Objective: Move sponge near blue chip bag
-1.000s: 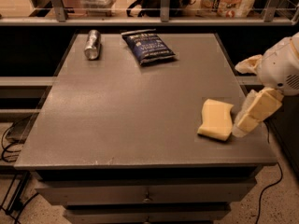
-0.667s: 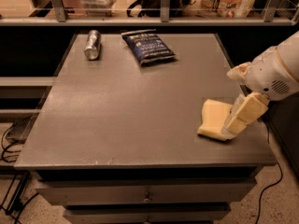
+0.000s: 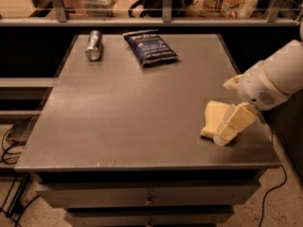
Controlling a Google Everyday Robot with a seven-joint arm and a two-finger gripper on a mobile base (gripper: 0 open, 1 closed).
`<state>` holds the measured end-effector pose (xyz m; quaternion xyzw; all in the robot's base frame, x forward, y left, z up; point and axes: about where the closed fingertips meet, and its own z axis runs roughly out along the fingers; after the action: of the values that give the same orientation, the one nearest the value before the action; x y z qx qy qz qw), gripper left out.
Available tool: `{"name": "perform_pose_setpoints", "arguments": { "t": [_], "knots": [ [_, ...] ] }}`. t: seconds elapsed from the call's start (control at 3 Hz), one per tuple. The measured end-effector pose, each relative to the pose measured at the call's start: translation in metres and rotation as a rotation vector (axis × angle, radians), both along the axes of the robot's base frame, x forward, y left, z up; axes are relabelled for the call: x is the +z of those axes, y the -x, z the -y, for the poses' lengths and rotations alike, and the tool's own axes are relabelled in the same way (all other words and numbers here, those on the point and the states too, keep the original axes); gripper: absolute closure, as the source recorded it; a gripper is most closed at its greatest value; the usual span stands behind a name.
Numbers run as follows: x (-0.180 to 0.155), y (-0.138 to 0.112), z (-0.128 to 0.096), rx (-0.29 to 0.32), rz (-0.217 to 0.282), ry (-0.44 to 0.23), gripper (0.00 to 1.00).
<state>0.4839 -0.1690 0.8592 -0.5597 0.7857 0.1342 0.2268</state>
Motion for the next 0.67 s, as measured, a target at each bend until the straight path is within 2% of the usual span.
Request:
{"name": "perform_pose_setpoints", "arguments": {
  "t": [0.33, 0.67],
  "knots": [
    [-0.0156, -0.0016, 0.0014, -0.02, -0.024, 0.004, 0.0],
    [-0.0241, -0.0014, 0.0048, -0.03, -0.053, 0.008, 0.19]
  ]
}}
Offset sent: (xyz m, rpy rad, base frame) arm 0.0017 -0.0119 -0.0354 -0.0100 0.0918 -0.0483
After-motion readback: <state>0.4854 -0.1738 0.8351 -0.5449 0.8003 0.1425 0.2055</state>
